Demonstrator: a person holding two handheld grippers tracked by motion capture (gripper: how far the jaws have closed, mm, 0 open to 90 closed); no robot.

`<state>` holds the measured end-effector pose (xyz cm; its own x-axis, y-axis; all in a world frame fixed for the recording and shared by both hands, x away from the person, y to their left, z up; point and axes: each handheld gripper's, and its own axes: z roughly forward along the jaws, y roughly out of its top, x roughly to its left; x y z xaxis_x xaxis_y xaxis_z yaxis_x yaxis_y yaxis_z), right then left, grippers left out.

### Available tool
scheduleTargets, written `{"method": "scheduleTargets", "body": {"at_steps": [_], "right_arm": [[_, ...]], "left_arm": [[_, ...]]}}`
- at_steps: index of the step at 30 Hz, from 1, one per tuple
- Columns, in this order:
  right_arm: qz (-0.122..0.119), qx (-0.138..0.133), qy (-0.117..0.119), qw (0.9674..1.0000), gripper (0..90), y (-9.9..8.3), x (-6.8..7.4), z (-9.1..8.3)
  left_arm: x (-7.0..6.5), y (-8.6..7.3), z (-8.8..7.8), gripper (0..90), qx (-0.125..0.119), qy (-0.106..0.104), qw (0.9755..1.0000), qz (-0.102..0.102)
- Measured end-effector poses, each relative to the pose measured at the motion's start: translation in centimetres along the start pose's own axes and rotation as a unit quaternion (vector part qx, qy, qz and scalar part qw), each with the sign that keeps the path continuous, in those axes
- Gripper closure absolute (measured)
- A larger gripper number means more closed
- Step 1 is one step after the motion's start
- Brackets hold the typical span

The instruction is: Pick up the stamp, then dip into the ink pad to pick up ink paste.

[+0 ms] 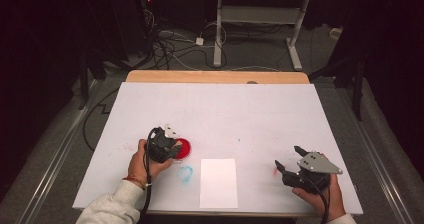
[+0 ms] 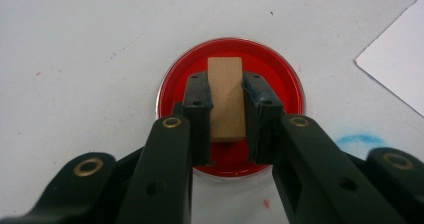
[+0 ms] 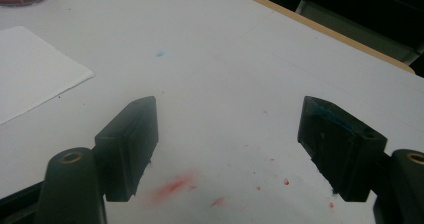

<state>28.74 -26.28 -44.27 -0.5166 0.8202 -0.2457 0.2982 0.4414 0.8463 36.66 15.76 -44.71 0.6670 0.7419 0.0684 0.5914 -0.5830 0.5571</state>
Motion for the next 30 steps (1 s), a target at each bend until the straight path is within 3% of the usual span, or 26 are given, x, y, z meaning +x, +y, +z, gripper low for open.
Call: {"method": "scheduleTargets", "body": {"at_steps": [7, 10, 19, 24, 30], "right_arm": [[0.000, -0.001, -0.003, 1.0000, 24.5, -0.1, -0.1, -0.1], [0.001, 0.000, -0.003, 1.0000, 24.4, 0.0, -0.2, -0.2], [0.005, -0.004, -0.008, 0.9999, 24.4, 0.1, -0.3, -0.2], [0.002, -0.004, -0.010, 0.9999, 24.4, 0.2, -0.3, -0.3], [-0.004, 0.003, -0.012, 0.9999, 24.5, 0.0, -0.2, -0.2]], "left_arm": [[-0.3, 0.2, -0.5, 73.5, 0.005, -0.001, 0.9998, 0.018], [-0.1, 0.2, -1.0, 73.5, 0.004, -0.016, 0.9996, 0.023], [0.3, 0.6, -2.7, 73.5, -0.013, -0.004, 0.9993, 0.034], [0.4, 1.0, -4.0, 73.5, -0.030, -0.020, 0.9988, 0.033], [0.3, 1.7, -4.8, 73.5, -0.027, -0.028, 0.9981, 0.048]]}}
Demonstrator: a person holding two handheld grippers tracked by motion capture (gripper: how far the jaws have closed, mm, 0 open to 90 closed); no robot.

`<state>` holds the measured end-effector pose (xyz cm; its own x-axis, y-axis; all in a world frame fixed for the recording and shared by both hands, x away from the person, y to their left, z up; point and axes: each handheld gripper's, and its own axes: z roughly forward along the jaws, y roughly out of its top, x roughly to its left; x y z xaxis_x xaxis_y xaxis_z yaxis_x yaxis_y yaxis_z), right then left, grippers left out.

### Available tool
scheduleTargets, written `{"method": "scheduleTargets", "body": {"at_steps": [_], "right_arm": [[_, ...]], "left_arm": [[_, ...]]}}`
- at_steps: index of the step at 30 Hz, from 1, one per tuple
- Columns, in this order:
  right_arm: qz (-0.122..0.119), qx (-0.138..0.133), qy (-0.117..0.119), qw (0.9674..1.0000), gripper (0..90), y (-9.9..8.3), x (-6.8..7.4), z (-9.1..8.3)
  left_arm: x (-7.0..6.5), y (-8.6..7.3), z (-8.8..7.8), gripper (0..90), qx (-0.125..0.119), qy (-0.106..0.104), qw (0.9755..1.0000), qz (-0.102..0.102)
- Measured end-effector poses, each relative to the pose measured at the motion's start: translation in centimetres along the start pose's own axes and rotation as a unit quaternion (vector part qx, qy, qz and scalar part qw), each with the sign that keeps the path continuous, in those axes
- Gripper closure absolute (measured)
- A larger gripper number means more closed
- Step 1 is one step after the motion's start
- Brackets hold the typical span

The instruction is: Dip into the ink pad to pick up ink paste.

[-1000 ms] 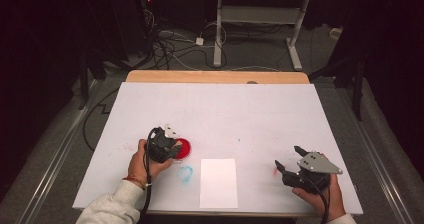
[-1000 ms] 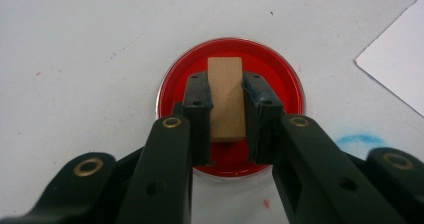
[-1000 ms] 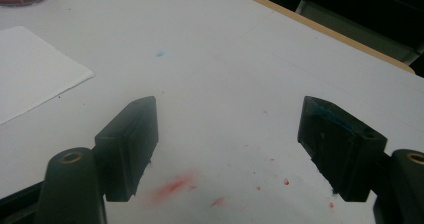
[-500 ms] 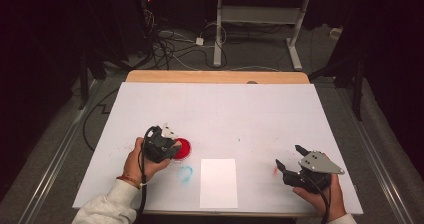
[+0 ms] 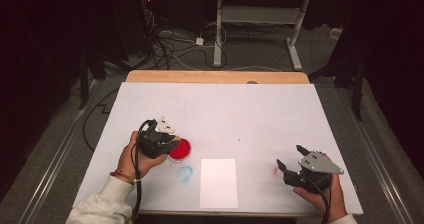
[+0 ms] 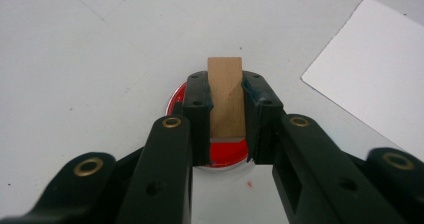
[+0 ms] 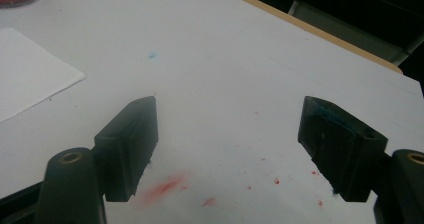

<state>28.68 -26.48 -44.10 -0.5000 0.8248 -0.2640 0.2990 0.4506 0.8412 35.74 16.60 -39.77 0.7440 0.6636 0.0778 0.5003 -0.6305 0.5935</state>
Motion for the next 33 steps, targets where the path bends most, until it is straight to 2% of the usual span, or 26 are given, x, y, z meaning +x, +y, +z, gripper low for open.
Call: {"method": "scheduleTargets", "body": {"at_steps": [5, 10, 16, 18, 23, 33], "right_arm": [[0.011, 0.002, -0.006, 0.9999, 24.6, 0.0, 0.0, -0.2], [0.003, 0.000, 0.000, 1.0000, 24.5, 0.1, 0.3, -0.3], [-0.004, 0.001, 0.005, 1.0000, 24.5, 0.1, 0.5, -0.1], [-0.004, 0.003, 0.004, 1.0000, 24.5, 0.1, 0.4, -0.1], [-0.003, 0.009, 0.004, 1.0000, 24.5, 0.0, 0.4, 0.0], [-0.009, 0.013, 0.008, 0.9998, 24.5, -0.1, 0.6, 0.1]], "left_arm": [[0.0, 0.5, -0.2, 73.5, -0.005, -0.007, 1.0000, 0.003], [-0.2, 0.5, -0.3, 73.5, -0.007, -0.009, 0.9999, 0.004], [0.1, 0.1, 0.8, 73.5, 0.010, -0.014, 0.9998, -0.001], [0.1, 0.0, 1.2, 73.5, 0.020, -0.022, 0.9996, 0.001], [0.4, -0.2, 2.2, 73.3, 0.031, -0.034, 0.9988, -0.016], [0.3, -0.5, 3.6, 73.4, 0.050, -0.026, 0.9984, -0.003]]}}
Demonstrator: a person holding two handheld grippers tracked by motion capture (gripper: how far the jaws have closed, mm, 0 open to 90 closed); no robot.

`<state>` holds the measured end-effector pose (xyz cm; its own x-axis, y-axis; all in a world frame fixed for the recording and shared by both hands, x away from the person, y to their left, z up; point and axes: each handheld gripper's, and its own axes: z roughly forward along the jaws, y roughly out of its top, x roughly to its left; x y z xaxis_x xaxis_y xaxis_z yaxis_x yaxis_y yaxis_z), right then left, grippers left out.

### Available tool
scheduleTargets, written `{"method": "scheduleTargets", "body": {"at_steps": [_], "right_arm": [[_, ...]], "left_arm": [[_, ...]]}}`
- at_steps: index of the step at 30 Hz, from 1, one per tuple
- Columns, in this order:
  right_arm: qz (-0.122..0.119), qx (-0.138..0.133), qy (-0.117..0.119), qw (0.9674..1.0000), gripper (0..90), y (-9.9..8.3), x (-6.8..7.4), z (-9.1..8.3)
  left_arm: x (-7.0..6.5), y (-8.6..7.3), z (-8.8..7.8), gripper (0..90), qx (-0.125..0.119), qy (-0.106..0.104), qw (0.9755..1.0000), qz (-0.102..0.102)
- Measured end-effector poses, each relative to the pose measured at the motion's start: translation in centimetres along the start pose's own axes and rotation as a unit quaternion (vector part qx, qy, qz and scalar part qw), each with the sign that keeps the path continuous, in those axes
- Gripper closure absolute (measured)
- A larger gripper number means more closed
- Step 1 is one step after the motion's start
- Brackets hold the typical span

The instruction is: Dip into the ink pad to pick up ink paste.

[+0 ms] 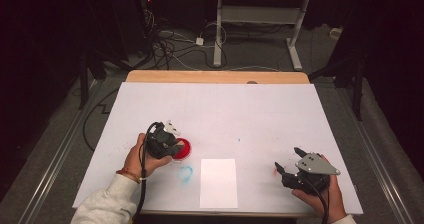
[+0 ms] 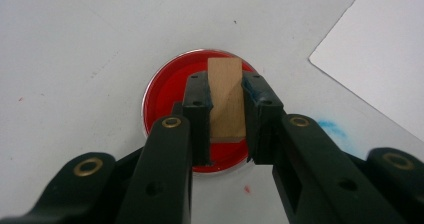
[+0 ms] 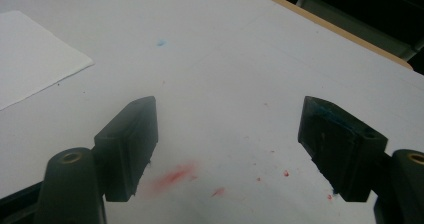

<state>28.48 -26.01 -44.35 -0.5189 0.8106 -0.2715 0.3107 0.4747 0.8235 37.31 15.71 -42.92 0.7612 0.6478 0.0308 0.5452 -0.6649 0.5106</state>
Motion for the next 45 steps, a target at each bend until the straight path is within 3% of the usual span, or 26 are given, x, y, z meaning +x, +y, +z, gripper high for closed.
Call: {"method": "scheduleTargets", "body": {"at_steps": [7, 15, 20, 34, 37, 40, 45], "right_arm": [[-0.004, 0.003, 0.001, 1.0000, 24.4, 0.0, 0.0, 0.1], [-0.004, 0.005, 0.001, 1.0000, 24.4, 0.0, 0.1, 0.1], [-0.003, 0.005, 0.001, 1.0000, 24.3, 0.0, 0.2, 0.1], [-0.001, -0.001, -0.003, 1.0000, 24.3, 0.0, 0.2, 0.0], [-0.004, -0.004, -0.003, 1.0000, 24.4, 0.1, 0.2, 0.0], [-0.005, -0.003, -0.003, 1.0000, 24.4, 0.1, 0.2, 0.0], [-0.002, -0.002, -0.001, 1.0000, 24.4, 0.0, 0.1, -0.1]], "left_arm": [[0.1, -0.1, 1.2, 73.5, 0.025, 0.012, 0.9996, 0.004], [0.3, -0.1, 1.4, 73.7, 0.034, 0.006, 0.9994, -0.001], [0.7, -0.2, 1.5, 73.7, 0.031, -0.006, 0.9994, -0.010], [0.8, -0.3, 1.4, 73.7, 0.029, -0.009, 0.9994, -0.014], [0.6, 0.0, 1.2, 73.7, 0.031, 0.005, 0.9995, -0.007], [0.7, 0.1, 0.5, 73.6, 0.007, -0.004, 0.9999, -0.010], [0.5, 0.5, -1.3, 73.6, -0.028, 0.003, 0.9995, -0.010]]}}
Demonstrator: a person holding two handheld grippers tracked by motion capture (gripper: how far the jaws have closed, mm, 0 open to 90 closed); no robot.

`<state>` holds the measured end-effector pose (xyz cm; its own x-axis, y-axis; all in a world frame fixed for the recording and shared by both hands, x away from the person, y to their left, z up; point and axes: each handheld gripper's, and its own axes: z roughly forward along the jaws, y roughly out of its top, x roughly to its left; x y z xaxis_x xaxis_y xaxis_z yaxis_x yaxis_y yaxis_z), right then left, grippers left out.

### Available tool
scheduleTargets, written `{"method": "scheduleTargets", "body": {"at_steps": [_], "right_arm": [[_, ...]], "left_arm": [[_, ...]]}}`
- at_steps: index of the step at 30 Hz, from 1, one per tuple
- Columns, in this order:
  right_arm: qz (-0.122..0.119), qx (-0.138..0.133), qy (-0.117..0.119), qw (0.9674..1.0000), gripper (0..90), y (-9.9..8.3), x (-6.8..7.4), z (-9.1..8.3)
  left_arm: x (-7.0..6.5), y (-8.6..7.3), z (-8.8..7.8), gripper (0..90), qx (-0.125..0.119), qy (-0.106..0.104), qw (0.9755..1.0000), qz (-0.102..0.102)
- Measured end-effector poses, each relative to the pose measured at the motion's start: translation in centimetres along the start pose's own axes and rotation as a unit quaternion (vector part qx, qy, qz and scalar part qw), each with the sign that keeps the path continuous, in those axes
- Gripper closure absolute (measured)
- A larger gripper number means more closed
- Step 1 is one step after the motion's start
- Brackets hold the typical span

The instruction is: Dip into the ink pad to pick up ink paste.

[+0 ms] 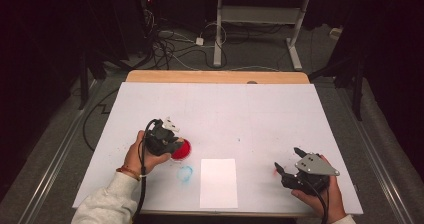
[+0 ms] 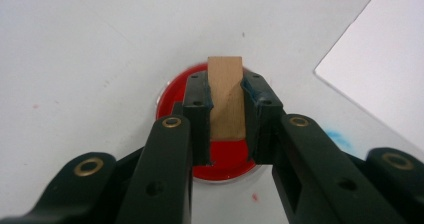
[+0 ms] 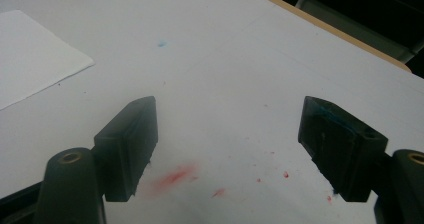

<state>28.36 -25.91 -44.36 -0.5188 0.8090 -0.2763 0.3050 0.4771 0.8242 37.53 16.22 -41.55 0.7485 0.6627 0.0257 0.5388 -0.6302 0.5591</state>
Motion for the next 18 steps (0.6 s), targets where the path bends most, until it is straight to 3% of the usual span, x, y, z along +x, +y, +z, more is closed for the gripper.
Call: {"method": "scheduleTargets", "body": {"at_steps": [18], "right_arm": [[-0.001, -0.009, 0.008, 0.9999, 24.3, 0.1, 0.1, -0.2]], "left_arm": [[-0.5, 0.2, -4.2, 73.5, -0.060, 0.010, 0.9981, 0.013]]}}
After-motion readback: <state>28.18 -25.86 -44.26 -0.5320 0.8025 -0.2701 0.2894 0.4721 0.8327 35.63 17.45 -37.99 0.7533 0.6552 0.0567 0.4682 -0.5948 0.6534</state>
